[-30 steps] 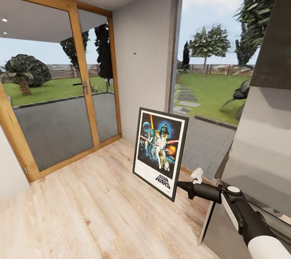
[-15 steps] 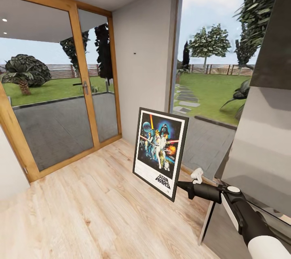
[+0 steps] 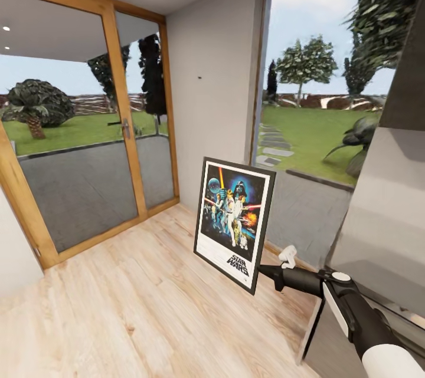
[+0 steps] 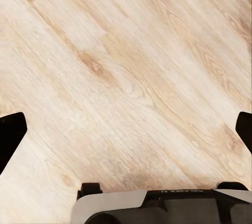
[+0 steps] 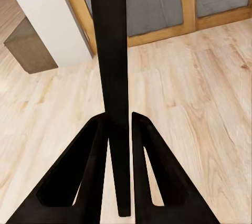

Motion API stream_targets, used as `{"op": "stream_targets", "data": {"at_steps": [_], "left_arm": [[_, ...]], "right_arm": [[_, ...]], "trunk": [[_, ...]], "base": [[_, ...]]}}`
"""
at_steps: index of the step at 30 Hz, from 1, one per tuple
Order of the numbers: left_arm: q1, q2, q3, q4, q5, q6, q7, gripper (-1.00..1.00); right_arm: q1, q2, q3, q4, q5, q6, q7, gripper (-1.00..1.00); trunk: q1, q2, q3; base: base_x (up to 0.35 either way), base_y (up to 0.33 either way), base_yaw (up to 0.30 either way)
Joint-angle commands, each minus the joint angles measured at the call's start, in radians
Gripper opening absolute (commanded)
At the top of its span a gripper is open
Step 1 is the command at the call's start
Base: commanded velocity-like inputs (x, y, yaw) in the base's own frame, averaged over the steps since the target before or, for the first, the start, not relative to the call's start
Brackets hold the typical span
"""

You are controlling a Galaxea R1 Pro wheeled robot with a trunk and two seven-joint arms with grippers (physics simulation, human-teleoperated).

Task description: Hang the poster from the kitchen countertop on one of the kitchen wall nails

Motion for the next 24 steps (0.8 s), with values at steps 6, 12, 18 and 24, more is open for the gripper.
{"op": "stream_targets", "data": {"at_steps": [6, 12, 18, 24], "left_arm": [[0.0, 0.0, 0.002, 0.0, 0.003, 0.002, -0.005, 1.0], [0.0, 0.0, 0.002, 0.0, 0.003, 0.002, -0.005, 1.0], [0.0, 0.0, 0.002, 0.0, 0.003, 0.002, -0.005, 1.0], [0.0, 0.0, 0.002, 0.001, 0.003, 0.002, -0.005, 1.0]], "right_arm": [[0.0, 0.0, -0.002, -0.001, -0.001, 0.01, 0.006, -1.0], [0.0, 0.0, -0.003, -0.001, -0.001, 0.01, 0.006, -1.0], [0.0, 0.0, -0.002, -0.001, -0.001, 0.01, 0.006, -1.0], [0.0, 0.0, -0.002, -0.001, -0.001, 0.01, 0.006, -1.0]], "trunk": [[0.001, 0.0, 0.0], [0.001, 0.0, 0.0], [0.001, 0.0, 0.0], [0.001, 0.0, 0.0]], "base": [[0.227, 0.22, 0.0], [0.232, 0.262, 0.0], [0.23, 0.275, 0.0], [0.215, 0.289, 0.0]]}}
